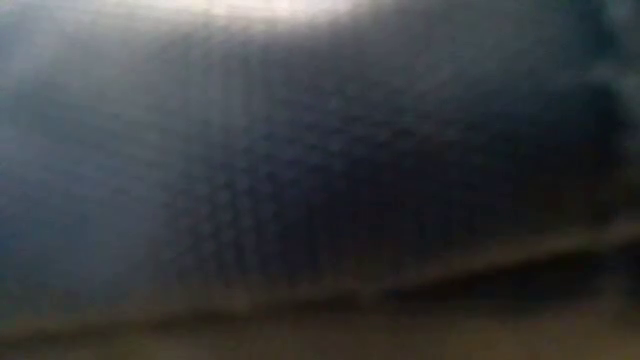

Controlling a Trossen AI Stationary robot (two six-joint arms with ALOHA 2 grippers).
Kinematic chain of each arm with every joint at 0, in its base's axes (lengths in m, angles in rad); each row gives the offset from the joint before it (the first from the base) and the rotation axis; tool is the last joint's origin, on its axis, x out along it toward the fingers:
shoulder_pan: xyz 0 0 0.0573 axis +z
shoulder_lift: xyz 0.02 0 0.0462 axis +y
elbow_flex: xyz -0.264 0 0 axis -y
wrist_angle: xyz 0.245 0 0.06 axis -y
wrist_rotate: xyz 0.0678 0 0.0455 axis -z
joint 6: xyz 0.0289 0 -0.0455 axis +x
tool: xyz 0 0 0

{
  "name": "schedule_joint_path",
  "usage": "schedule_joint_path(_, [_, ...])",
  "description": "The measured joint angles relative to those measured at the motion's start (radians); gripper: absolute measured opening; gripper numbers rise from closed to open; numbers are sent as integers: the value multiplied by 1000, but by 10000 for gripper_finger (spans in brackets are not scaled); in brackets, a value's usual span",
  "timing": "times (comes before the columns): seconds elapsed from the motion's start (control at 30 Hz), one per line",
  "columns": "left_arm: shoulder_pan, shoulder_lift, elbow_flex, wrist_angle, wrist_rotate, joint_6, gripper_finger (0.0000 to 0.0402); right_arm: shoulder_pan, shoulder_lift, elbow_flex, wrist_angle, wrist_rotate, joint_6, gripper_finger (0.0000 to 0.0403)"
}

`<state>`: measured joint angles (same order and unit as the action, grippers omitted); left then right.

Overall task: Pick & place medical supplies in basket/bin
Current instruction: Put the middle white medicine bottle into the yellow bin

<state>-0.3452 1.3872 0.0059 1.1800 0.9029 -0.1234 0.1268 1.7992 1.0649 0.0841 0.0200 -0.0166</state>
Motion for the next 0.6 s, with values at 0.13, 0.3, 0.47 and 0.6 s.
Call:
schedule_joint_path(0.13, [-93, 0, 0, -53, -118, 4, 143, -2, 0, 0, -20, 0, 15, 217])
schedule_joint_path(0.3, [-176, 0, 0, -90, -242, -41, 143, -2, 0, 0, -23, 2, 28, 217])
schedule_joint_path(0.47, [-234, 0, 0, -173, -371, -92, 143, -2, 0, 0, -22, 2, 28, 217])
schedule_joint_path(0.6, [-266, 1, -1, -226, -432, -137, 143, -2, 0, 0, -23, 2, 28, 217])
